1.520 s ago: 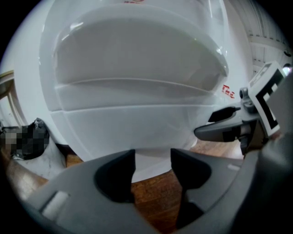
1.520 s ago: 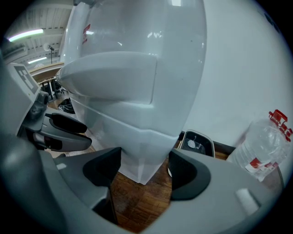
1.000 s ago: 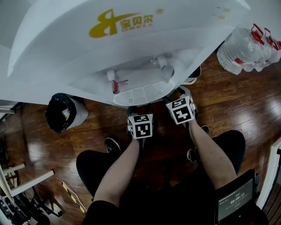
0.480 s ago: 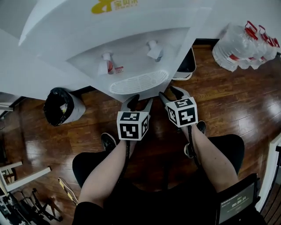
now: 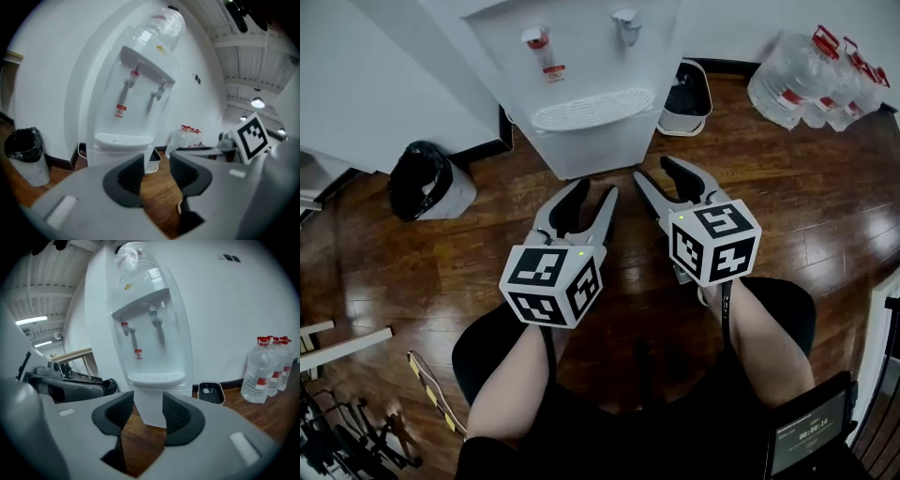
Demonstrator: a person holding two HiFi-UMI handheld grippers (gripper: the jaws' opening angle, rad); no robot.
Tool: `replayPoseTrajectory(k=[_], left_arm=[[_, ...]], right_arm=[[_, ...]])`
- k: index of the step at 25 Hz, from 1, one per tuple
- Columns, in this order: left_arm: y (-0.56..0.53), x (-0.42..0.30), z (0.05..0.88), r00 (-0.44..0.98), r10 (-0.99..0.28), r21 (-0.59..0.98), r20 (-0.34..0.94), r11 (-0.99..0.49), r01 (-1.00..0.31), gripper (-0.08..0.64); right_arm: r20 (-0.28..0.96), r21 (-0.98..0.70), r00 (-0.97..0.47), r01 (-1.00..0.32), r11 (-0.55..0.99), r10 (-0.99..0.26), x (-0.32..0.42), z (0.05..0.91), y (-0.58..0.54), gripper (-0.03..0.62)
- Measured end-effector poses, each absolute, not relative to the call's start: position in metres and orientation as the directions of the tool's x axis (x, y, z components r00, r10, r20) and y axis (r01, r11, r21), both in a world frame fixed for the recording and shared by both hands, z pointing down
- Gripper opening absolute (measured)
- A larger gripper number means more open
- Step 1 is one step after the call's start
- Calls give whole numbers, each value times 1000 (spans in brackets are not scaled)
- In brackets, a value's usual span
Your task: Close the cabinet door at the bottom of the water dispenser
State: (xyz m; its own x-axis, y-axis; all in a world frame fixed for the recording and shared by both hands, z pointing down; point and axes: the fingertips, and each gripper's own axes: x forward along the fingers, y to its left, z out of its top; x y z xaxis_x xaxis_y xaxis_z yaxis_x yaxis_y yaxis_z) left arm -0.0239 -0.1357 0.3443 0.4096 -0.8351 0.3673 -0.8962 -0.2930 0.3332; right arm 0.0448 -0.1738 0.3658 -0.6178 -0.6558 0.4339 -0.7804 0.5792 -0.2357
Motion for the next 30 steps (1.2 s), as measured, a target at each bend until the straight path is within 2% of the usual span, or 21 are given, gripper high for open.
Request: replayPoseTrajectory(k=[6, 12, 18, 30], left_arm=[[-52, -17, 334, 444, -836, 375, 323, -318, -871, 189], [13, -19, 347, 394, -853, 218, 343, -335, -917, 190], [66, -10, 366, 394, -846, 235, 358, -327, -915, 190], [142, 5, 367, 431, -855, 273, 287, -358, -893, 190]], right_arm=[[436, -191, -588, -800, 569, -681, 61, 383, -88, 196], [383, -182, -585, -807, 562, -715, 61, 380, -20, 186], [307, -158, -578, -814, 558, -756, 74, 357, 34, 183], [241, -130, -585, -810, 572, -774, 76, 358, 117, 170]])
